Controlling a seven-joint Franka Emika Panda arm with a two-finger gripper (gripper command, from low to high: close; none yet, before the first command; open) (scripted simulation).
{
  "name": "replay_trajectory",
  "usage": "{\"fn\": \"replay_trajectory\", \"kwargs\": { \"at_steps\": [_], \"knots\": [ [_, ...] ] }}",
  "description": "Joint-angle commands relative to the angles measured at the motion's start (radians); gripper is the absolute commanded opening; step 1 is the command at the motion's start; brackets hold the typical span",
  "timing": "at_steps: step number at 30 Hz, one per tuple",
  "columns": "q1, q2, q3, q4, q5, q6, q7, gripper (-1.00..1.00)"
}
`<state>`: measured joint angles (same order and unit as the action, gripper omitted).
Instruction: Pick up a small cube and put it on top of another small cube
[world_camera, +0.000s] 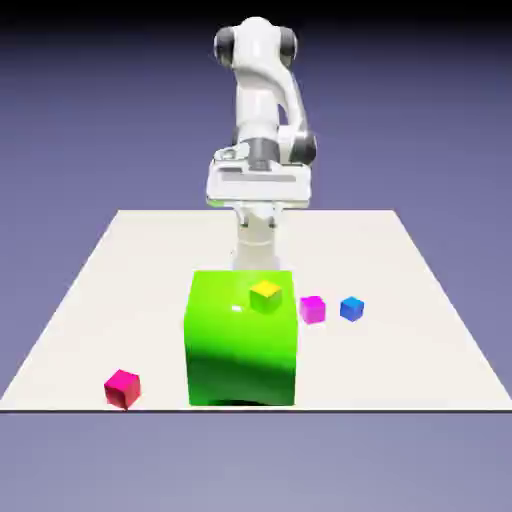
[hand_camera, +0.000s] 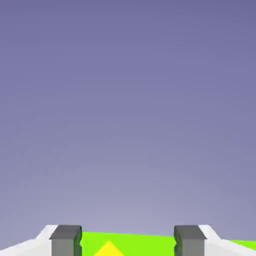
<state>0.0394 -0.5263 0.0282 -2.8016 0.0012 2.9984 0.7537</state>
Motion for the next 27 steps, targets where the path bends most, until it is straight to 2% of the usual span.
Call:
{"fn": "replay_trajectory", "kwargs": {
  "at_steps": [1,17,19,25,26,27],
  "knots": [
    [0.023,0.036,0.023,0.007,0.001,-0.032,0.011,0.00],
    [0.387,0.616,0.398,0.118,0.017,-0.544,0.179,0.00],
    [0.394,0.627,0.405,0.120,0.018,-0.554,0.183,0.00],
    [0.475,0.839,0.293,0.107,-0.118,-0.340,0.277,0.00],
    [0.475,0.839,0.293,0.107,-0.118,-0.340,0.277,-1.00],
    [0.475,0.839,0.293,0.107,-0.118,-0.340,0.277,-1.00]
  ]
}}
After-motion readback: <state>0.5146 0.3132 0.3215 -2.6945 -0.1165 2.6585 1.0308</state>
